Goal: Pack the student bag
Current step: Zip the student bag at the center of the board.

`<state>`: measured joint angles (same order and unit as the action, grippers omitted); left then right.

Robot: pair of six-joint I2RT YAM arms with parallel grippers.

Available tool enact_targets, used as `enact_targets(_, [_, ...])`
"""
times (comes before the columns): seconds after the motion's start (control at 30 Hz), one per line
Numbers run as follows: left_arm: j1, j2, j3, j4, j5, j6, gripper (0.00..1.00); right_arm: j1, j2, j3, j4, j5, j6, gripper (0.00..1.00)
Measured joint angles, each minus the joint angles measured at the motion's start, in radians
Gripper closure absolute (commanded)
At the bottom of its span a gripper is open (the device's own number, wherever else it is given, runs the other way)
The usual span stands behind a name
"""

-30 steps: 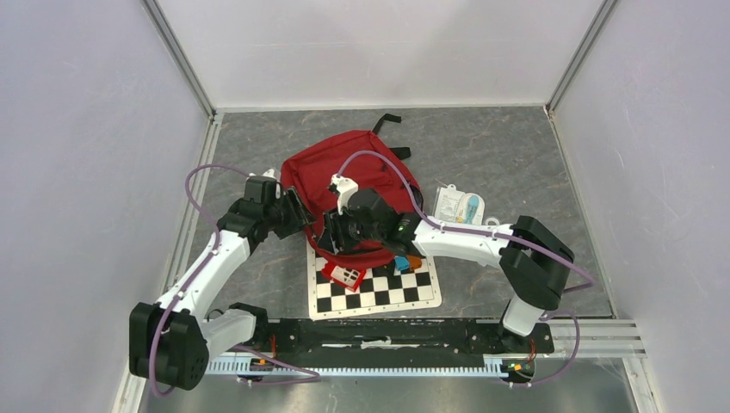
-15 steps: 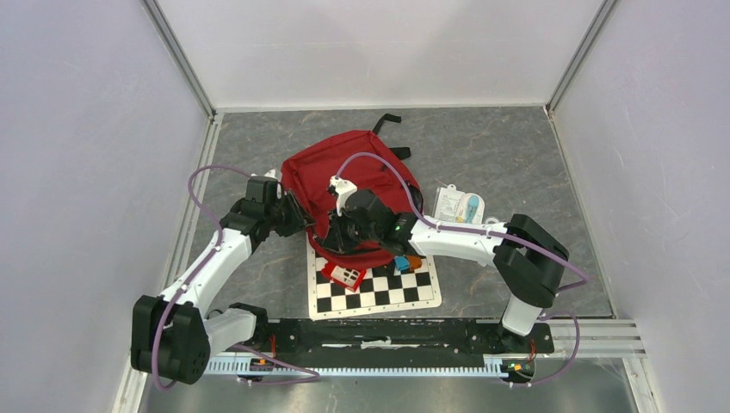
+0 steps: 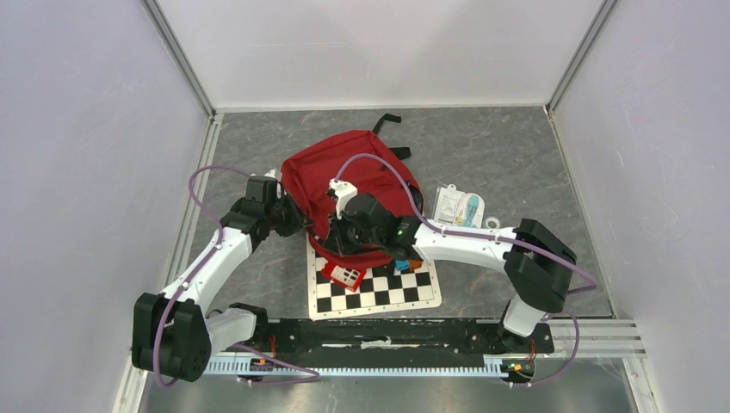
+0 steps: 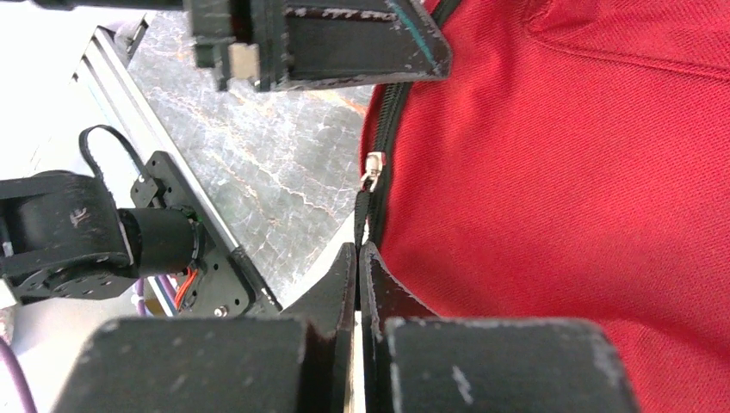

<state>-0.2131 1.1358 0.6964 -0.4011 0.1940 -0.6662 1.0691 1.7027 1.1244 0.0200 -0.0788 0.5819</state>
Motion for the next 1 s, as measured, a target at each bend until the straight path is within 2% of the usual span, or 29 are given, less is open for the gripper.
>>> enact_targets(0.47, [0.063, 0.018, 0.0, 0.007, 0.072, -0.002, 0.98, 0.071, -0.13, -0.137, -0.028, 0.067, -0.002, 1.0])
enact_targets(0.7, [0.129, 0.075, 0.02, 0.005, 0.154, 0.006, 0.98, 0.072, -0.219, -0.194, -0.073, 0.155, -0.012, 1.0])
enact_targets(1.0, [0.143, 0.11, 0.075, -0.016, 0.148, 0.063, 0.98, 0.036, -0.287, -0.229, -0.126, 0.213, -0.03, 1.0])
